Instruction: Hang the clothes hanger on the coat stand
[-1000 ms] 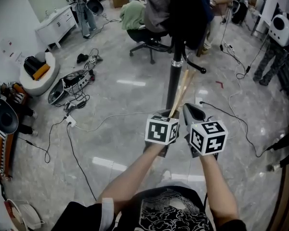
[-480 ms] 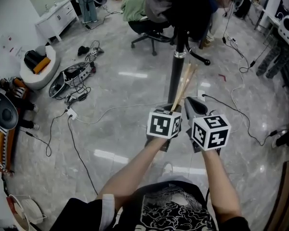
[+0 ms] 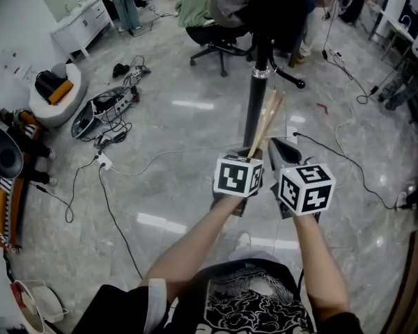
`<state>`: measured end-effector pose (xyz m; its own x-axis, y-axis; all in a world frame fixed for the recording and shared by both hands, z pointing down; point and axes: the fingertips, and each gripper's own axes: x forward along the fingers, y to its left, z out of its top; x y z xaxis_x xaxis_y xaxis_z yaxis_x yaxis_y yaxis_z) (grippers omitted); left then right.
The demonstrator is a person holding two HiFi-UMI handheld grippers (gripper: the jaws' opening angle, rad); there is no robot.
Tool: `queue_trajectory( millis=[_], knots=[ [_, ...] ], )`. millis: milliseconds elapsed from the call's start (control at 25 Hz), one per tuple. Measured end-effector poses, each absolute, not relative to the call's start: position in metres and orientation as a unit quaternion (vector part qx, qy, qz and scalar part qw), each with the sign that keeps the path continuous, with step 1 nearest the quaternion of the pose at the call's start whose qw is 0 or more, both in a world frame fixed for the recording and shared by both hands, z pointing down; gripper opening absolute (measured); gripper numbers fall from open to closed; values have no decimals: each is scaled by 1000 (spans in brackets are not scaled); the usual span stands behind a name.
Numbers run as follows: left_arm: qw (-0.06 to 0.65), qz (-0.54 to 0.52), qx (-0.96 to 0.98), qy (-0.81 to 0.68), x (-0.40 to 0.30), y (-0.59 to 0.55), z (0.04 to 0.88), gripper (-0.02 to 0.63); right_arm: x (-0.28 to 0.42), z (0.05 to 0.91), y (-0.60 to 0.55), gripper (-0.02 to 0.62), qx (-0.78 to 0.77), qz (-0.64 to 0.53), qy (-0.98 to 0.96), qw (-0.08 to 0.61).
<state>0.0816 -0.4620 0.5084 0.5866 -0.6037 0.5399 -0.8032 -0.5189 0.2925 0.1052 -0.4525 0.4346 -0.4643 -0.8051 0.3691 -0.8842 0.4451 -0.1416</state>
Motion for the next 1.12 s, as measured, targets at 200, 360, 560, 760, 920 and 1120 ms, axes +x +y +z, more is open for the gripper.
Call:
queue_trajectory(
  millis=[200, 360, 560, 760, 920, 1120],
  knots=[
    [265, 192, 850, -413, 80, -459, 512, 26, 103, 437, -447, 0, 503, 160, -840, 125],
    [264, 194, 851, -412, 81, -456, 514, 26, 104, 439, -444, 0, 505, 161, -839, 126],
    [263, 194, 851, -410, 80, -455, 511, 28, 104, 436, -441, 0, 507, 161, -837, 126],
    [261, 197, 851, -411, 79, -454, 510, 28, 104, 434, -438, 0, 507, 161, -838, 125],
    [263, 196, 853, -405, 80, -448, 516, 28, 102, 434, -433, 0, 506, 160, -838, 124],
    [252, 193, 861, -398, 83, -443, 512, 29, 102, 433, -428, 0, 505, 158, -840, 121]
  ],
)
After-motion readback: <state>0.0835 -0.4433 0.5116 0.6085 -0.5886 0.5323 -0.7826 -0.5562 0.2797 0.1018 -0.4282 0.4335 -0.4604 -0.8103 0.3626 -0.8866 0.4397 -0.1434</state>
